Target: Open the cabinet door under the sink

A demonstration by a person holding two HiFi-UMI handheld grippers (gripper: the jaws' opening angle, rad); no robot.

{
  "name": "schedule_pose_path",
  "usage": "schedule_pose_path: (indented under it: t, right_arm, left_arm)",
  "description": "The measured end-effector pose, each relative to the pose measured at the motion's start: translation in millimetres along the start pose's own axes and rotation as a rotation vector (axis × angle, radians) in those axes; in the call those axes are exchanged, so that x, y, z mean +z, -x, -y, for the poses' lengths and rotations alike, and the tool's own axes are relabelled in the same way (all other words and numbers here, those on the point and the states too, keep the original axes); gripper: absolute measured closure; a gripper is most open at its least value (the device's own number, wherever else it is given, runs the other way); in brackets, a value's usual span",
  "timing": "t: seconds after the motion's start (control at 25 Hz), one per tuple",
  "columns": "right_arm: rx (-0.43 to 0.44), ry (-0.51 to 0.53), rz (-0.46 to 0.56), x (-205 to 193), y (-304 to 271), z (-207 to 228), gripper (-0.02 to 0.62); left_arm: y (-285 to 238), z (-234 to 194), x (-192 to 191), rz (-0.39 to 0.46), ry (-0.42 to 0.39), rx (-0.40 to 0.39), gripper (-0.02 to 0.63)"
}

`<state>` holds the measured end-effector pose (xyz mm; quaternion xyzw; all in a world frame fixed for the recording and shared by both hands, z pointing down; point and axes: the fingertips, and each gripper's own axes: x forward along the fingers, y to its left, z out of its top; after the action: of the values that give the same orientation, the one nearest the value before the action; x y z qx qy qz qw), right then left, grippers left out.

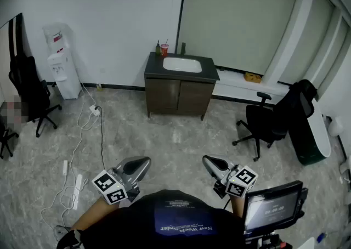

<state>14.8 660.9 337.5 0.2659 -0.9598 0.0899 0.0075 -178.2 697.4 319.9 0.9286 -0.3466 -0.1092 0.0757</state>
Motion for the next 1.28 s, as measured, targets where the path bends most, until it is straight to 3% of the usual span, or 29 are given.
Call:
schedule_pose_path:
  t: [1.28]
  right_arm:
    - [-0.001,0.036,-0.020,1.9,-3.4,-3.0,0.594]
  left_arm:
    - [-1.5,2.4,-2.5,0.009,0.014,-0.018,0.606]
